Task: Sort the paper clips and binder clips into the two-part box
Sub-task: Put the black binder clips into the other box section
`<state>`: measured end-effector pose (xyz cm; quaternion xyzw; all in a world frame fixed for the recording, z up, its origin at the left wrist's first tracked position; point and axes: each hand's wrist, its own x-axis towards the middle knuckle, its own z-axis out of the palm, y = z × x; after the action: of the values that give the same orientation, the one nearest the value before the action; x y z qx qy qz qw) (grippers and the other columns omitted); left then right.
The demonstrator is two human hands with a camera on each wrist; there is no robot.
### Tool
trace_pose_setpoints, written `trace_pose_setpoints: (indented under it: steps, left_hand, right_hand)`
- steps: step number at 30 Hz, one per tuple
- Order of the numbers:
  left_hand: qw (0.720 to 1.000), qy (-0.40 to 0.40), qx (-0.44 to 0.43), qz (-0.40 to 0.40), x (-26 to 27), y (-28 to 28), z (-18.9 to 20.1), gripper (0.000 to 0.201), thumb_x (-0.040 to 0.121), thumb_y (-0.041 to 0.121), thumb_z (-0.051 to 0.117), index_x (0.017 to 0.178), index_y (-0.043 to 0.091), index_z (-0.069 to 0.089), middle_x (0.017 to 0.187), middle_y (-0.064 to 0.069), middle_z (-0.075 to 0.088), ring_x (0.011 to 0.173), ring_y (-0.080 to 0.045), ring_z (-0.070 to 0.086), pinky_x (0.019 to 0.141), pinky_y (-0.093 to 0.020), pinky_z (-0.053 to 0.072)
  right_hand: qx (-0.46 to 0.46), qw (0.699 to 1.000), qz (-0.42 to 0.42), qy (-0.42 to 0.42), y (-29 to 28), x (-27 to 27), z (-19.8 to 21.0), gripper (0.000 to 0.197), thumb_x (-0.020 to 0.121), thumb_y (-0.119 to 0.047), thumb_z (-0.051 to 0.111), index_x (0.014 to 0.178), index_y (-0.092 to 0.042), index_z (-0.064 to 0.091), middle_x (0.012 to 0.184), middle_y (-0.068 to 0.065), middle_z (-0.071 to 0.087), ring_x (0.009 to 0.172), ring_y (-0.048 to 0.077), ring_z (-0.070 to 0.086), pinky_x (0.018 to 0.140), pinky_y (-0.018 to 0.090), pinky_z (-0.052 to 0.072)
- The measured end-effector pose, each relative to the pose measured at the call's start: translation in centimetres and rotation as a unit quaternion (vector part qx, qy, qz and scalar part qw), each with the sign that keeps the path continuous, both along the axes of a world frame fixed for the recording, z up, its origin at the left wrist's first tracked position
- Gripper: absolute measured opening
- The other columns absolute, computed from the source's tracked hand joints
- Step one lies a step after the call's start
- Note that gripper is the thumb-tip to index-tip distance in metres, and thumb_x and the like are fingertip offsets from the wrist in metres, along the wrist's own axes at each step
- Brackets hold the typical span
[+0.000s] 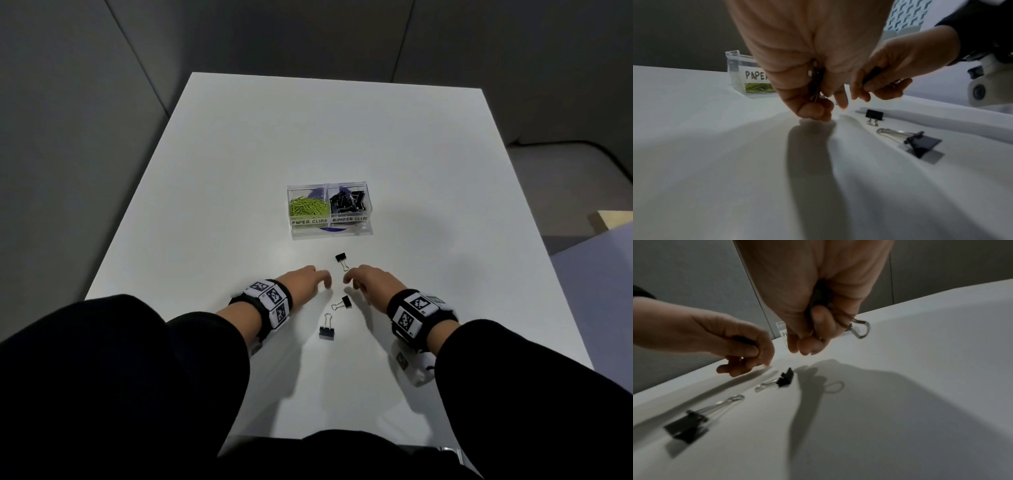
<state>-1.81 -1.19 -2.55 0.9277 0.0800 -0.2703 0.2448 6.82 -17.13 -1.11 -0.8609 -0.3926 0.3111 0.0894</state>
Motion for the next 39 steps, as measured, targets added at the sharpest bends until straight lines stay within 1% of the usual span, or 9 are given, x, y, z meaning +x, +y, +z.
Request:
trace_pose_setpoints:
  steps: [4, 9, 14, 19, 24, 28, 31, 35, 39]
  left_hand:
    - [0.999, 0.008, 0.034, -0.008, -1.9, -1.3, 0.9, 0.025, 0.092, 0.029, 0.046, 0.102, 0.014, 0.062, 0.108, -0.010, 0.057, 0.096, -0.029, 0.060, 0.079, -0.031, 0.044]
    - [0.992, 0.023, 0.121, -0.033, -3.9, -4.1, 1.5, 0.051, 0.076, 0.062, 0.057, 0.083, 0.012, 0.057, 0.095, -0.008, 0.061, 0.086, -0.026, 0.060, 0.067, -0.030, 0.042]
    - [0.992, 0.000, 0.125, -0.024, -4.2, -4.7, 1.2, 0.031, 0.086, 0.039, 0.049, 0.083, 0.009, 0.058, 0.091, -0.010, 0.060, 0.090, -0.027, 0.059, 0.066, -0.027, 0.038]
    - [0.989, -0.026, 0.140, -0.025, -4.2, -4.7, 0.9, 0.028, 0.088, 0.031, 0.039, 0.074, 0.009, 0.050, 0.082, -0.012, 0.062, 0.072, -0.026, 0.049, 0.063, -0.028, 0.035]
    - [0.988, -0.031, 0.149, 0.009, -3.7, -3.4, 1.1, 0.031, 0.092, 0.027, 0.034, 0.084, 0.007, 0.056, 0.102, -0.013, 0.064, 0.095, -0.030, 0.059, 0.070, -0.027, 0.037]
    - [0.990, 0.015, 0.133, 0.042, -3.6, -1.9, 1.2, 0.037, 0.093, 0.028, 0.033, 0.084, 0.003, 0.058, 0.097, -0.017, 0.062, 0.091, -0.033, 0.058, 0.070, -0.028, 0.036]
    - [0.992, 0.036, 0.109, 0.057, -3.3, -0.7, 1.3, 0.036, 0.095, 0.030, 0.033, 0.075, 0.004, 0.048, 0.084, -0.017, 0.053, 0.075, -0.029, 0.047, 0.067, -0.029, 0.035]
    - [0.998, 0.049, 0.037, 0.028, -2.1, 0.9, 1.4, 0.035, 0.100, 0.028, 0.033, 0.083, 0.003, 0.051, 0.101, -0.024, 0.062, 0.084, -0.033, 0.055, 0.076, -0.035, 0.041]
    - [0.999, 0.032, -0.009, 0.027, 0.3, 2.6, 1.7, 0.028, 0.100, 0.026, 0.035, 0.084, 0.006, 0.047, 0.086, -0.015, 0.052, 0.077, -0.023, 0.047, 0.068, -0.027, 0.031]
  right_hand:
    - [-0.021, 0.999, 0.024, 0.005, 0.4, -1.4, -0.5, 0.032, 0.095, -0.029, 0.046, 0.124, -0.017, 0.050, 0.127, 0.009, 0.047, 0.106, 0.032, 0.058, 0.088, 0.038, 0.044]
    - [-0.063, 0.997, 0.047, -0.007, 0.4, -2.2, -1.2, 0.031, 0.090, -0.031, 0.056, 0.111, -0.009, 0.050, 0.119, 0.011, 0.047, 0.095, 0.035, 0.059, 0.079, 0.036, 0.044]
    - [-0.055, 0.998, 0.018, 0.003, 0.7, -2.2, -1.6, 0.017, 0.091, -0.016, 0.049, 0.103, -0.004, 0.052, 0.113, 0.015, 0.053, 0.098, 0.035, 0.058, 0.083, 0.039, 0.043]
    - [-0.043, 0.999, -0.010, -0.023, 0.7, -2.1, -1.7, 0.021, 0.090, -0.012, 0.042, 0.111, -0.008, 0.043, 0.109, 0.010, 0.062, 0.079, 0.027, 0.052, 0.069, 0.032, 0.036]
    - [-0.045, 0.992, -0.089, -0.075, 1.7, 0.3, -1.5, 0.025, 0.097, -0.019, 0.029, 0.117, -0.011, 0.041, 0.114, 0.017, 0.056, 0.096, 0.034, 0.059, 0.072, 0.035, 0.038]
    - [-0.013, 0.988, -0.150, -0.043, 3.6, 1.8, -1.7, 0.032, 0.096, -0.030, 0.038, 0.121, -0.010, 0.040, 0.122, 0.016, 0.051, 0.104, 0.035, 0.057, 0.083, 0.039, 0.044]
    - [-0.012, 0.988, -0.146, -0.042, 4.9, 2.1, -2.1, 0.041, 0.090, -0.036, 0.049, 0.119, -0.009, 0.040, 0.120, 0.014, 0.052, 0.104, 0.034, 0.058, 0.082, 0.038, 0.045]
    - [-0.037, 0.992, -0.091, -0.080, 5.2, 2.7, -2.5, 0.027, 0.093, -0.021, 0.043, 0.114, -0.004, 0.043, 0.114, 0.015, 0.057, 0.097, 0.033, 0.060, 0.072, 0.034, 0.040]
    - [-0.051, 0.994, -0.041, -0.089, 4.5, 4.5, -0.9, 0.019, 0.090, -0.016, 0.043, 0.106, -0.006, 0.046, 0.104, 0.014, 0.060, 0.090, 0.033, 0.059, 0.069, 0.031, 0.035]
